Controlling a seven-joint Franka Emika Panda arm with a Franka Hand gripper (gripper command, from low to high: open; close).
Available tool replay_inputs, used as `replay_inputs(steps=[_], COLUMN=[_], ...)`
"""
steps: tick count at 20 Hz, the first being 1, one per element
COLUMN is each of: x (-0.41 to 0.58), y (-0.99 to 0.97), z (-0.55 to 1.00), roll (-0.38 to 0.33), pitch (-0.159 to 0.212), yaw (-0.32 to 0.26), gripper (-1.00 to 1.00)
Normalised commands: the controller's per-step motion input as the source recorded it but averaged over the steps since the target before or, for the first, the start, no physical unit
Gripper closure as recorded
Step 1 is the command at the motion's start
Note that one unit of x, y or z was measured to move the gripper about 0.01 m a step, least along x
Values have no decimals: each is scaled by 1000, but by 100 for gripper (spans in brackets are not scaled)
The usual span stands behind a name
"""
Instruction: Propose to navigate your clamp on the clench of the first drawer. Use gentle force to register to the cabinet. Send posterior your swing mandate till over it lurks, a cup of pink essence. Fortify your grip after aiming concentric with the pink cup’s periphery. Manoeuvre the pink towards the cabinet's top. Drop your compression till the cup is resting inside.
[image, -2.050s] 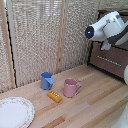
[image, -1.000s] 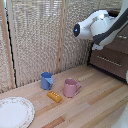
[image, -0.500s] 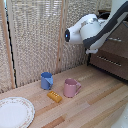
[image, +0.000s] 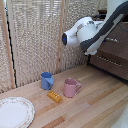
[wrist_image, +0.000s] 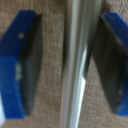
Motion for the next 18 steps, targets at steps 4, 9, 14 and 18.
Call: replay_inputs(steps=[4, 9, 14, 18], x=[1, 0, -2, 0], y=[221, 324, 441, 405], z=[560, 415, 171, 130], roll=[135, 211, 309, 328], pitch=[-121, -113, -44, -1], yaw=[-84, -129, -128, -137], gripper=[-100, -100, -100, -100])
